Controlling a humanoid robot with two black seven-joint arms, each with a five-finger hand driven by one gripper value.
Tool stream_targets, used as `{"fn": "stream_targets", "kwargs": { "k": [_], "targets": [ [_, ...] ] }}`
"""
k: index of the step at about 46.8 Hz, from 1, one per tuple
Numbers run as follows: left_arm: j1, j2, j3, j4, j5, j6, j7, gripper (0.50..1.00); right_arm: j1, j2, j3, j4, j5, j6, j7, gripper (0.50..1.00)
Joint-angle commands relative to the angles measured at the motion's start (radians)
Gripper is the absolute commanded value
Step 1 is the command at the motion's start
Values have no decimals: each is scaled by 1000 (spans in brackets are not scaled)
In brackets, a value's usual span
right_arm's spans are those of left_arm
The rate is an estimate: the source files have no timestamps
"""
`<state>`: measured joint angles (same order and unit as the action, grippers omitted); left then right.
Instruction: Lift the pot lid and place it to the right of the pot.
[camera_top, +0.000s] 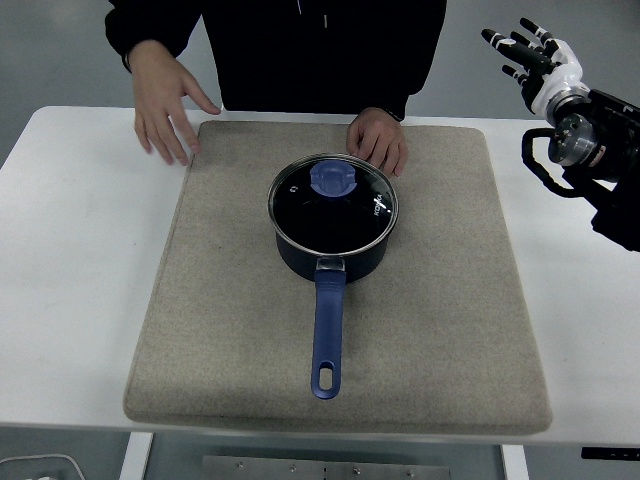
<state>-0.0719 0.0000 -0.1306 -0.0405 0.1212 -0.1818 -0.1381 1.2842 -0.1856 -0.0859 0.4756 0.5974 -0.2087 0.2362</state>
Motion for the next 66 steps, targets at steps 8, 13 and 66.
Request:
{"fn": "stream_targets", "kwargs": {
  "k": [8, 13, 66],
  "targets": [
    [3, 0, 0, -1, 0, 1, 0, 1000, -5, -9, 0, 0, 1, 0, 0, 913],
    [-2, 0, 0, 4, -2, 5, 0, 1000, -3, -9, 0, 0, -1, 0, 0, 913],
    [12, 0, 0, 2, 0, 5, 0, 1000, -2, -9, 0, -2, 1, -11, 0, 913]
  ]
}}
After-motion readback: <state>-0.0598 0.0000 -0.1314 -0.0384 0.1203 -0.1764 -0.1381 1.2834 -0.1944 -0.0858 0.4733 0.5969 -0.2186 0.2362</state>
